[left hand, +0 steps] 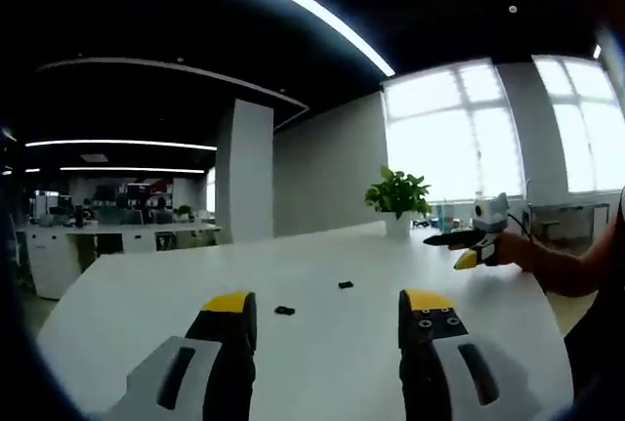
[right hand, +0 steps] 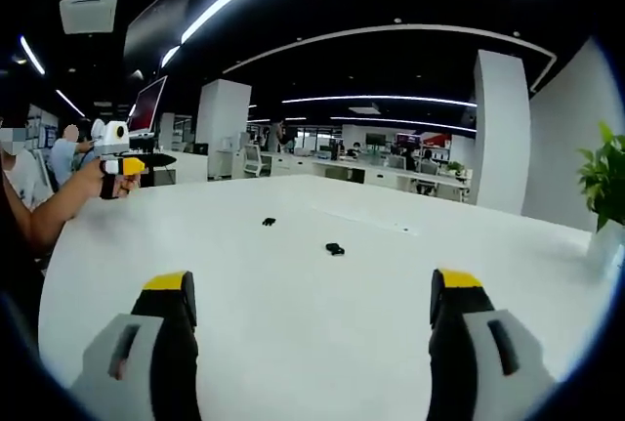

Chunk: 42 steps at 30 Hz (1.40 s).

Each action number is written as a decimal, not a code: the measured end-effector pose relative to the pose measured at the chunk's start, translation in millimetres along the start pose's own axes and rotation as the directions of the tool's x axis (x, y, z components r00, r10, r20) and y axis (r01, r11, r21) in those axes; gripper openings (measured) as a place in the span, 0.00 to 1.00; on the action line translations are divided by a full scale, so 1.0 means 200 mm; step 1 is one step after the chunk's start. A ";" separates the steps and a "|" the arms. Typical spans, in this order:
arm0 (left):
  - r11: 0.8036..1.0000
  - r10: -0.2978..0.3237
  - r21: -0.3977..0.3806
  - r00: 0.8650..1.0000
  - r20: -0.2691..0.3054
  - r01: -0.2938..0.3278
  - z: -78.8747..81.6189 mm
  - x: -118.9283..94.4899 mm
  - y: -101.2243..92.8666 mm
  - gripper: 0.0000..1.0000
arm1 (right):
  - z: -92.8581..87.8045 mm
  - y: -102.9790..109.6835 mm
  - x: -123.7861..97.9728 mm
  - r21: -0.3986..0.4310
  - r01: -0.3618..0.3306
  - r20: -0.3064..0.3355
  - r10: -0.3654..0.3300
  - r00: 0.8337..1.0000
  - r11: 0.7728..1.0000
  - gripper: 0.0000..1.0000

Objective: Snap the two parts of the plastic buckle together until the buckle closes and remains connected.

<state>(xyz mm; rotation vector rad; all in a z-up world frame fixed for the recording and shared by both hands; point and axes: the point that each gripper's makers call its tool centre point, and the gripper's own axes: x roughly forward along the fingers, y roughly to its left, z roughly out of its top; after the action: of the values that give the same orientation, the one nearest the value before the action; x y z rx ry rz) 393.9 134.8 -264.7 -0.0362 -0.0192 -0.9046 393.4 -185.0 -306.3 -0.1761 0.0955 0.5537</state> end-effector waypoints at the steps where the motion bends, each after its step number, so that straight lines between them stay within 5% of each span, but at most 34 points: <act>1: 1.000 0.016 -0.016 0.999 0.028 -0.016 0.03 0.00 0.02 0.55 | 0.00 -0.01 0.00 0.000 0.004 0.002 -0.004 1.000 1.000 1.00; 7: 1.000 0.001 0.025 0.989 0.151 -0.005 0.16 -0.03 0.00 0.76 | 0.00 -0.01 0.00 0.000 0.008 0.001 -0.008 1.000 1.000 1.00; 10: 1.000 -0.013 0.024 0.984 0.180 0.009 0.18 -0.02 -0.02 0.99 | 0.00 -0.01 0.00 0.002 0.006 -0.001 -0.006 1.000 1.000 1.00; 16: 1.000 -0.026 0.015 0.995 0.096 0.024 0.10 0.02 -0.05 0.99 | 0.00 0.00 -0.01 0.001 -0.001 -0.002 0.001 1.000 1.000 1.00; 19: 1.000 -0.021 0.022 0.999 -0.031 0.022 -0.02 0.02 -0.04 0.73 | -0.01 0.00 -0.01 -0.002 0.001 -0.006 -0.001 1.000 1.000 1.00; 20: 0.999 0.001 0.032 0.999 -0.052 0.000 -0.04 0.03 -0.01 0.72 | -0.01 0.00 -0.01 -0.003 0.002 -0.007 -0.002 1.000 1.000 1.00; 24: 0.999 -0.005 0.055 0.999 0.035 0.003 0.05 0.02 -0.02 0.84 | 0.00 0.00 -0.01 -0.004 0.003 -0.005 -0.003 1.000 1.000 1.00; 30: 0.993 -0.057 0.108 0.986 0.159 0.040 0.18 -0.02 -0.07 0.75 | -0.01 0.00 0.00 -0.006 0.002 -0.013 -0.002 1.000 1.000 1.00; 33: 0.994 -0.076 0.095 0.980 0.186 0.059 0.20 -0.01 -0.09 0.94 | -0.02 0.00 0.00 -0.005 0.001 -0.015 -0.001 1.000 1.000 1.00; 38: 0.997 -0.039 0.068 0.996 0.079 0.033 0.09 0.03 -0.07 1.00 | -0.02 0.00 0.00 -0.005 0.000 -0.018 -0.001 1.000 1.000 1.00; 42: 0.988 0.033 0.153 0.994 -0.102 -0.018 -0.09 0.05 -0.01 1.00 | -0.03 0.00 0.00 -0.007 -0.003 -0.027 0.003 1.000 1.000 1.00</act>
<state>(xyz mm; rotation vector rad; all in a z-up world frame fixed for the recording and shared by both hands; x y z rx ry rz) 399.8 125.0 -281.7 0.1525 0.0092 -0.8762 393.2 -186.2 -311.7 -0.1898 0.1200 0.5544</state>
